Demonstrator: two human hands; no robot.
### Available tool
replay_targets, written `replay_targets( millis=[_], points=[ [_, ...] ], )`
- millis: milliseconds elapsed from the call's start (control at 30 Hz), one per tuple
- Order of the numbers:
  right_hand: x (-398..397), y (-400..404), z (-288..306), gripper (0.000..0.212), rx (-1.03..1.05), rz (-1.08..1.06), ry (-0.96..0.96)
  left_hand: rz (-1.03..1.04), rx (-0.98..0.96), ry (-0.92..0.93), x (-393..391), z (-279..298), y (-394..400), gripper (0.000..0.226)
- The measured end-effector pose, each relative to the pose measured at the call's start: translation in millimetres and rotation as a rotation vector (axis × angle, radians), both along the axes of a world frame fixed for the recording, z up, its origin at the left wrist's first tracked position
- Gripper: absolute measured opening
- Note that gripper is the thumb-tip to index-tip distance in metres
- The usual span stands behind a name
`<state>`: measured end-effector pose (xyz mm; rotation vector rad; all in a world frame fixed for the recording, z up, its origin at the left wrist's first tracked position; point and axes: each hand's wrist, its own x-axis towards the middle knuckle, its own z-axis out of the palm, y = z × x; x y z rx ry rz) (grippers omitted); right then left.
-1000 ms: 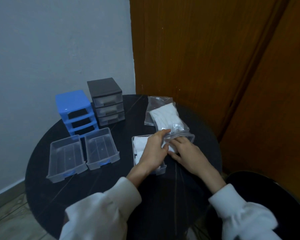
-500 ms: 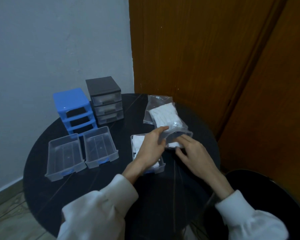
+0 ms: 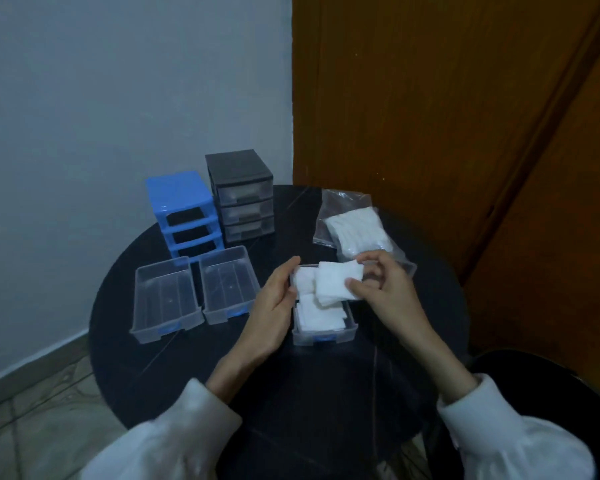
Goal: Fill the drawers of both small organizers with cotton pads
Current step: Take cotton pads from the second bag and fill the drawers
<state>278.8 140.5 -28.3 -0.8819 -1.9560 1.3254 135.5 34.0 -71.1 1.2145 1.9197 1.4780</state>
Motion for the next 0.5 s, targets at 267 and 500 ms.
replay_targets(
  millis=[267,500],
  points=[
    [-11.2,-8.8,-13.4,0.021,-0.019,0.14,-0.088,-0.034,0.003,-0.225,4.7,-8.1,2.4,0.054],
    [-12.9,-20.3,-12.1,0.011,0.526,0.104,-0.319,-0.039,0.02,-0.315,1.9,-11.6,3.3,0.062]
  ],
)
